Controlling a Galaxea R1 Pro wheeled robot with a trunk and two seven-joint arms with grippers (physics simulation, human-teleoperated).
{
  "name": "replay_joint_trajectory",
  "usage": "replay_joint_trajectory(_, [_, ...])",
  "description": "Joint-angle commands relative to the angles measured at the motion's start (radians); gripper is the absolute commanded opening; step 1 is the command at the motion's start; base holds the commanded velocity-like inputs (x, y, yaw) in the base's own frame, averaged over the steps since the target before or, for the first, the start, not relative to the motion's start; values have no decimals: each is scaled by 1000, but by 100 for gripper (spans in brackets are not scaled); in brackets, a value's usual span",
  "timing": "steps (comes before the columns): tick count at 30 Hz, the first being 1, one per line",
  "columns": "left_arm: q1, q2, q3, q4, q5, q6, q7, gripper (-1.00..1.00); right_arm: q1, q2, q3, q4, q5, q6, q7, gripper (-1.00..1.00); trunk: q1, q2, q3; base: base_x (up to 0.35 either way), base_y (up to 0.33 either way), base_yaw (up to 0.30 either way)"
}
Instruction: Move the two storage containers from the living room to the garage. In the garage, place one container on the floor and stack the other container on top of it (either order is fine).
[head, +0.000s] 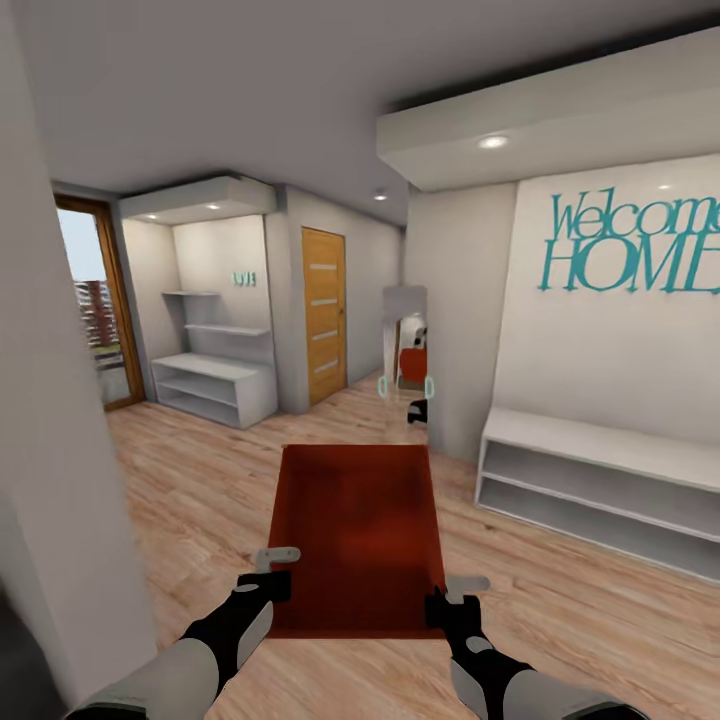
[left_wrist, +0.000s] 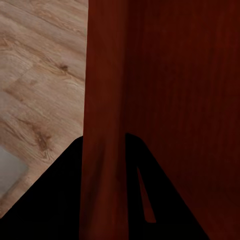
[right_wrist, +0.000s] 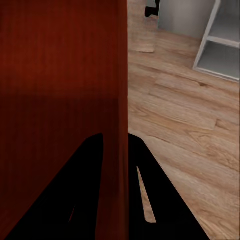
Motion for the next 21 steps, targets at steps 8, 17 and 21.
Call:
replay_joint_trajectory(8, [-2, 1, 72, -4, 7, 7, 11, -100, 0, -3, -32, 0, -33, -9, -10, -100, 1, -1, -2, 322, 0, 276])
replay_joint_trajectory(17, [-2, 1, 72, -4, 7, 7, 11, -100, 0, -4, -32, 0, -35, -9, -10, -100, 1, -1, -2, 322, 0, 144])
replay_joint_trajectory(21, [-2, 1, 72, -4, 7, 7, 11, -100, 0, -3, -32, 0, -34, -9, -10, -100, 1, -1, -2, 322, 0, 8])
